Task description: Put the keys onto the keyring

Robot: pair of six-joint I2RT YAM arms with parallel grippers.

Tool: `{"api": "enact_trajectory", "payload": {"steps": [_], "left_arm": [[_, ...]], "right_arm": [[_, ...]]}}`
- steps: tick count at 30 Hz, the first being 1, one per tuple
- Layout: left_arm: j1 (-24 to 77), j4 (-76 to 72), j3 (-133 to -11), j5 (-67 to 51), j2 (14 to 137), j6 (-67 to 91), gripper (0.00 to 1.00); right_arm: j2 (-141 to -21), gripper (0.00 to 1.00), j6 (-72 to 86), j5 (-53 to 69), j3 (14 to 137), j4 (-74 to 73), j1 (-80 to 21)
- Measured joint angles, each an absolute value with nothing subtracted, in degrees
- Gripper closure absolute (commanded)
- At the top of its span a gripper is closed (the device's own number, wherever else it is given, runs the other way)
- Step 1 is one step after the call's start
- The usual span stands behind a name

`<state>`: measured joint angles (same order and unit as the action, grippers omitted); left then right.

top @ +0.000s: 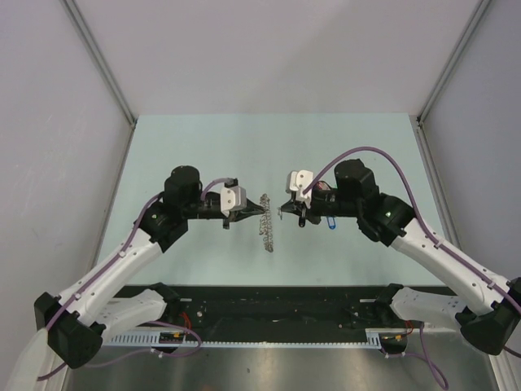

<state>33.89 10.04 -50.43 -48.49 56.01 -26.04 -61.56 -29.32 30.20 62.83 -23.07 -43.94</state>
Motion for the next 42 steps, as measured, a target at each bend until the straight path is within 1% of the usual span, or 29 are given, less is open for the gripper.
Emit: {"api": "enact_trajectory", "payload": {"steps": [20,42], "left_arm": [[36.0,14.3,-50.4,-46.8,57.4,-29.6,1.00],[36.6,14.3,-50.4,-46.6,57.4,-30.0,1.00]], "right_arm": [[-63.4,1.00,-31.8,28.6,63.7,-25.1,-46.9],[-64.6,1.00,-32.8,28.4,64.4,-26.2,-48.8]]}}
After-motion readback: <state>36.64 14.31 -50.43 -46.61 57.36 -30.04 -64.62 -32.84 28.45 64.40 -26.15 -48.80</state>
